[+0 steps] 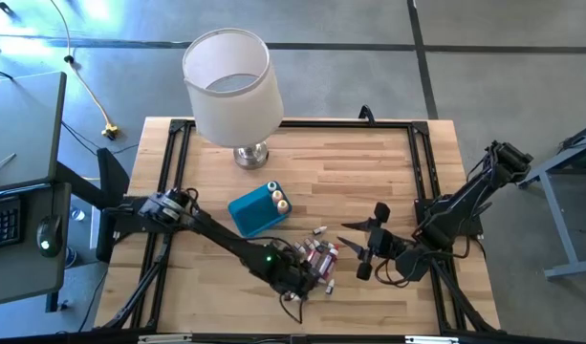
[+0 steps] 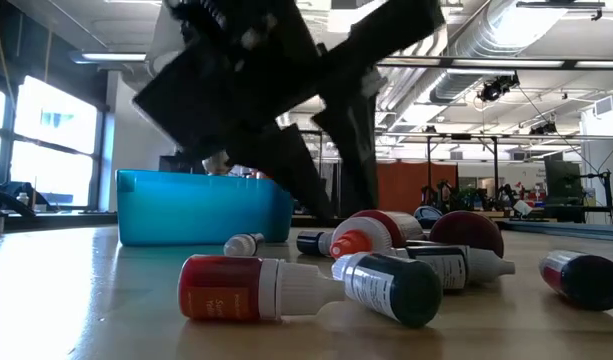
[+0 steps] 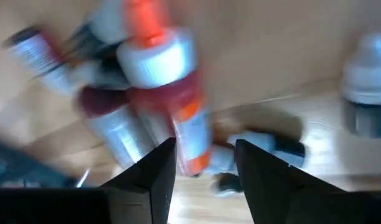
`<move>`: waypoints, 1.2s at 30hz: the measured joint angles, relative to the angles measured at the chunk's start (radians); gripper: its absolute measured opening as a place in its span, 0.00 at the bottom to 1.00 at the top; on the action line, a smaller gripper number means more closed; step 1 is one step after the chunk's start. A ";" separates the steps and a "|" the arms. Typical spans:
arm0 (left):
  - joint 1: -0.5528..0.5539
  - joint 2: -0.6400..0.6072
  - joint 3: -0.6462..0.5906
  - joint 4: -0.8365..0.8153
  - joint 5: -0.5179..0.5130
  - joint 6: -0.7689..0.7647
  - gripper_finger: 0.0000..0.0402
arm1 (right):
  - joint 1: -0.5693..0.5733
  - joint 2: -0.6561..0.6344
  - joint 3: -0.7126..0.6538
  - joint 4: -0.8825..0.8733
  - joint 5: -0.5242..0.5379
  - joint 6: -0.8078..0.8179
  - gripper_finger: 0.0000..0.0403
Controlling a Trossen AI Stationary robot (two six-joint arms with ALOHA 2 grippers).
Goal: Pick & Place food coloring
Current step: Put the right large orange food coloring bottle into the blue bin
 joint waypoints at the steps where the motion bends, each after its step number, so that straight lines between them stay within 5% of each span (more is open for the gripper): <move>1: 0.000 0.001 0.001 0.021 -0.006 0.022 0.40 | 0.001 0.000 0.000 0.001 0.000 0.000 0.39; 9: 0.000 -0.001 0.003 0.051 0.024 0.097 0.40 | 0.002 0.000 0.000 -0.013 -0.020 0.015 0.39; 15: 0.000 -0.001 0.003 0.052 0.032 0.123 0.40 | 0.007 0.000 0.000 -0.149 -0.237 0.158 0.39; 23: 0.000 -0.001 0.003 0.033 0.101 0.150 0.40 | 0.005 0.058 0.000 -0.417 -0.370 0.525 0.39; 36: 0.000 -0.003 0.003 -0.042 0.185 0.141 0.40 | -0.086 0.147 0.000 -0.436 -0.605 0.558 0.39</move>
